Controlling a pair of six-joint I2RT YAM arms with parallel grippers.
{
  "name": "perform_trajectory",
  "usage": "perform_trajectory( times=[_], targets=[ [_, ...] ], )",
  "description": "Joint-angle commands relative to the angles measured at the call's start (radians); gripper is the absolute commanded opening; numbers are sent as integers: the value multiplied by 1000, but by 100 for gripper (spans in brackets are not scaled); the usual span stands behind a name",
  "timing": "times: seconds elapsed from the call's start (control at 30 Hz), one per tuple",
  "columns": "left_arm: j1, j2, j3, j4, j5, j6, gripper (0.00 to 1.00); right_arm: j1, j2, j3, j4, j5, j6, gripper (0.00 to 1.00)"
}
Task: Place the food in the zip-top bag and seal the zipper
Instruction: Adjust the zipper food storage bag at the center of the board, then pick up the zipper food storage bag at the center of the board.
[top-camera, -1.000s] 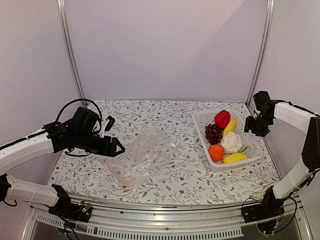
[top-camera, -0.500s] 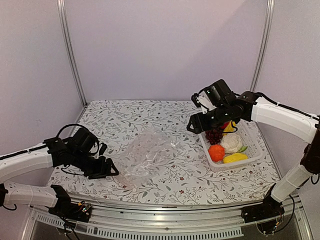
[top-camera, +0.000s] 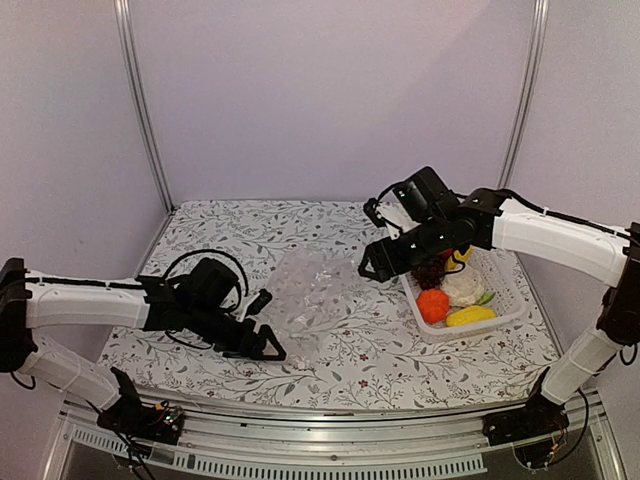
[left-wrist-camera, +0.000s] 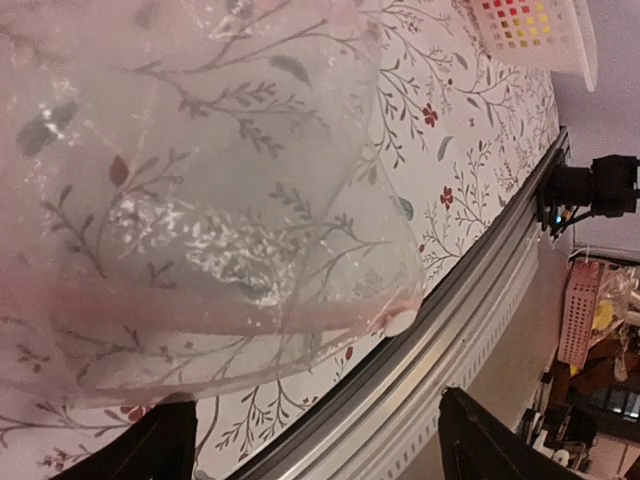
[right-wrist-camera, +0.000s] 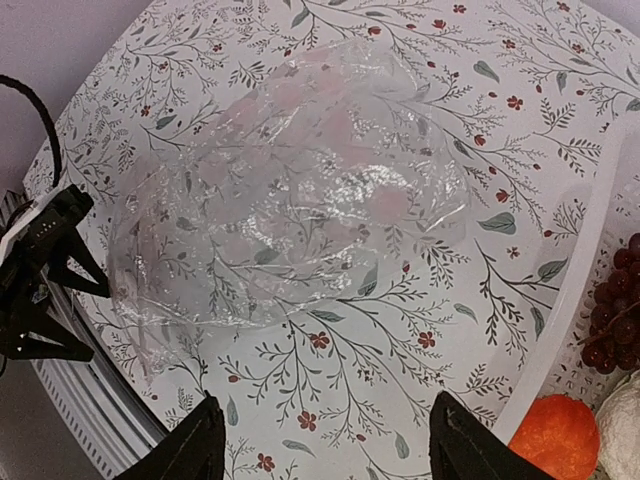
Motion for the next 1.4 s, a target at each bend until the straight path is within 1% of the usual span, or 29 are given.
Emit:
perform_trajectory(
  times=[0.0, 0.07, 0.13, 0.2, 0.27, 0.33, 0.37, 0.47, 0.57, 0.63, 0.83, 1.07, 1.17, 1.3, 1.37],
  targets=[
    [-83, 214, 254, 59, 5, 278, 82, -4, -61, -20, -7, 30, -3, 69],
    [-124, 304, 379, -12, -4, 369, 81, -8, -77, -28, -8, 36, 6, 69],
    [-160, 351, 457, -97, -29, 437, 79, -15, -101, -37, -8, 48, 14, 70],
    [-179, 343, 489, -159, -64, 473, 76, -24, -128, -49, -8, 61, 25, 70],
    [-197, 310, 506, -207, -135, 504, 73, -32, -161, -65, -7, 73, 39, 70],
    [-218, 274, 512, -226, -248, 546, 70, -38, -185, -83, -2, 76, 55, 70],
    [-237, 262, 516, -230, -328, 574, 69, -39, -201, -94, 3, 80, 59, 70],
    [-288, 267, 519, -241, -541, 693, 67, -41, -224, -125, 12, 92, 69, 69],
    [-341, 289, 487, -206, -717, 796, 64, -43, -240, -144, 19, 107, 79, 69],
    [-363, 294, 461, -163, -788, 832, 64, -43, -243, -146, 19, 123, 81, 69],
    [-377, 345, 415, -68, -877, 916, 64, -44, -259, -147, 16, 122, 80, 69],
    [-383, 452, 383, 41, -885, 998, 67, -47, -268, -129, -6, 112, 85, 69],
    [-386, 500, 386, 96, -962, 1010, 67, -50, -268, -120, -17, 108, 83, 69],
    [-386, 556, 398, 186, -1097, 1041, 61, -52, -266, -110, -29, 108, 80, 69],
    [-385, 588, 408, 222, -1129, 1059, 58, -52, -267, -110, -32, 108, 80, 69]
  ],
)
